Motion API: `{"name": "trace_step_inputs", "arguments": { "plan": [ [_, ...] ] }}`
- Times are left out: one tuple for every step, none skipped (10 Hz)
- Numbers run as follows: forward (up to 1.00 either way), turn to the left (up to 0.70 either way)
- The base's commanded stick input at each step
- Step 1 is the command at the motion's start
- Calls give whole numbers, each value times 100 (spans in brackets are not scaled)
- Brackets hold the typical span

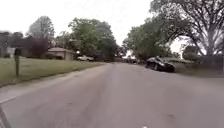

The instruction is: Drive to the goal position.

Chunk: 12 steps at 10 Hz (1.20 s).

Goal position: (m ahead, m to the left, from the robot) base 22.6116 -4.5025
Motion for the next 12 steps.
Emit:
{"name": "trace_step_inputs", "arguments": {
  "plan": [
    [70,35],
    [70,0],
    [70,0],
    [70,0],
    [70,0],
    [70,0],
    [70,0],
    [70,0],
    [70,0],
    [70,0],
    [70,0],
    [70,0]
  ]
}}
